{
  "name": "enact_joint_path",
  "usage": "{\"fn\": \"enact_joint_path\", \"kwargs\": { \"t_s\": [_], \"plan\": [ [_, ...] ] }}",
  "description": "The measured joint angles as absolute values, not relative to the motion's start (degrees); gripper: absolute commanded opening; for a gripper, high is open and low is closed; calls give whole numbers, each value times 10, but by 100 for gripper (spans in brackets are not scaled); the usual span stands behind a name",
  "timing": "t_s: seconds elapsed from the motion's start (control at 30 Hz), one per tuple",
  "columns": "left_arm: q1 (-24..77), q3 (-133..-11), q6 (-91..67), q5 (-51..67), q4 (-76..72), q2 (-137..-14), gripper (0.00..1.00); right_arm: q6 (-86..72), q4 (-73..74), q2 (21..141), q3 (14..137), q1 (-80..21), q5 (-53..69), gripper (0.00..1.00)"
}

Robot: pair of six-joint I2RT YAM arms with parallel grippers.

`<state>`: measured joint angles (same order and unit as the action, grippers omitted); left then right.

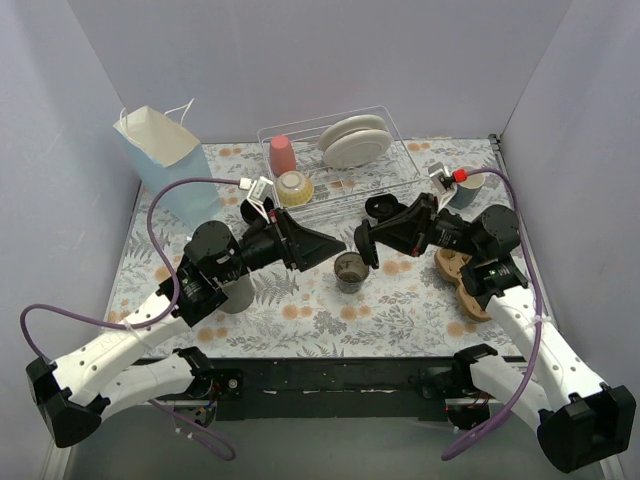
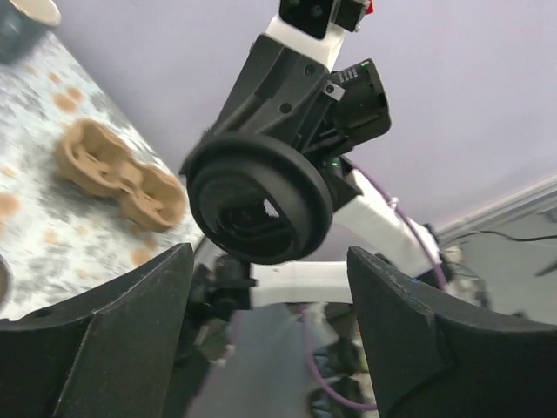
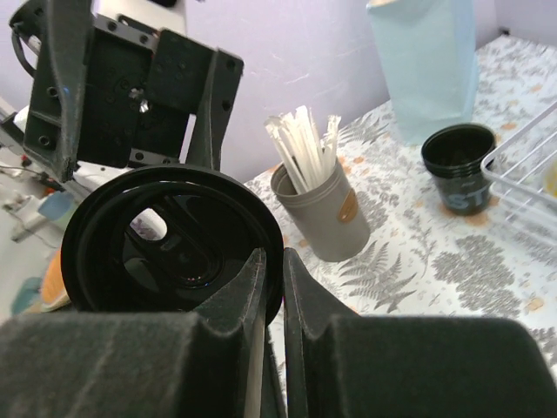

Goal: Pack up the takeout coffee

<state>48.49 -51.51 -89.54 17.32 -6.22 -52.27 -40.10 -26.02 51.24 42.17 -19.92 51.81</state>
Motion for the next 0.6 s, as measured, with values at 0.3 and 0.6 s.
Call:
{"fn": "enact_joint_path", "kwargs": {
  "t_s": [0.3, 0.6],
  "plan": [
    [485, -458, -1094, 201, -148, -526, 60, -353, -311, 502, 413, -199, 505, 12],
    [485, -445, -1139, 202, -227, -544, 53, -347, -343, 496, 383, -199, 509, 12]
  ]
}}
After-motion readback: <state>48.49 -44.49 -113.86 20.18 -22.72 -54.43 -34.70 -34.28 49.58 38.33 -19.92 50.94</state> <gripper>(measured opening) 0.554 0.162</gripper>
